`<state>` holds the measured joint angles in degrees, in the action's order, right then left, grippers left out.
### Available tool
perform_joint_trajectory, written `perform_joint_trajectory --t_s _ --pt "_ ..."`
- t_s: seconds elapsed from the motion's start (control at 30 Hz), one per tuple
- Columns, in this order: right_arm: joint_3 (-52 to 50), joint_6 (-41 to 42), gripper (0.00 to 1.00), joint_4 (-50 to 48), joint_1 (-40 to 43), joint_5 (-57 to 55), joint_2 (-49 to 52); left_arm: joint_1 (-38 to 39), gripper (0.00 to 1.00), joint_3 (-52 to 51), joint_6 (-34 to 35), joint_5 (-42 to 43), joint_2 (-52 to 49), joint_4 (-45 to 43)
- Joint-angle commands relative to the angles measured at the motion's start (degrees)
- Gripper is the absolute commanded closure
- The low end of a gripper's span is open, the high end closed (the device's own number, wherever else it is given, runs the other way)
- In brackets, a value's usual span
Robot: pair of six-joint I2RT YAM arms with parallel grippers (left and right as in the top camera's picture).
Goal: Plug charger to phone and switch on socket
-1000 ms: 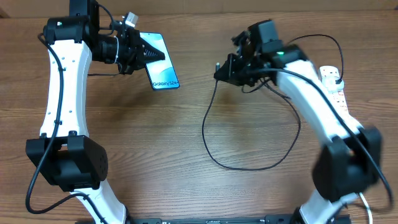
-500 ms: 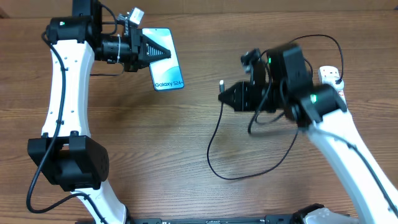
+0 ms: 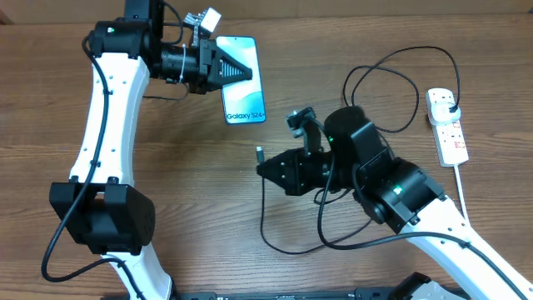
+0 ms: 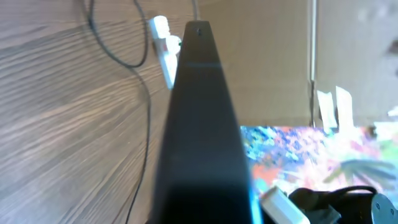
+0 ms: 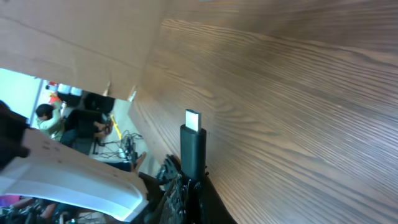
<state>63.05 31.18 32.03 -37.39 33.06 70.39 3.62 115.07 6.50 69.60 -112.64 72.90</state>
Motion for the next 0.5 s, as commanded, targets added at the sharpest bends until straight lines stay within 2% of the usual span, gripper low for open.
perform_joint_trajectory --t_s 0.0,0.1,0.47 --pt "0.0 4.6 0.96 -2.4 -0.5 -1.4 -0.8 0.2 0.96 1.0 -1.2 11.0 1.2 -3.4" --pt "0.0 5.1 0.96 -4.9 -0.5 -1.4 -0.8 0.2 0.96 1.0 1.7 15.6 1.2 -6.8" --pt "0.0 4.6 0.96 -9.1 -0.5 -3.9 -0.8 0.2 0.96 1.0 9.0 15.5 1.2 -7.1"
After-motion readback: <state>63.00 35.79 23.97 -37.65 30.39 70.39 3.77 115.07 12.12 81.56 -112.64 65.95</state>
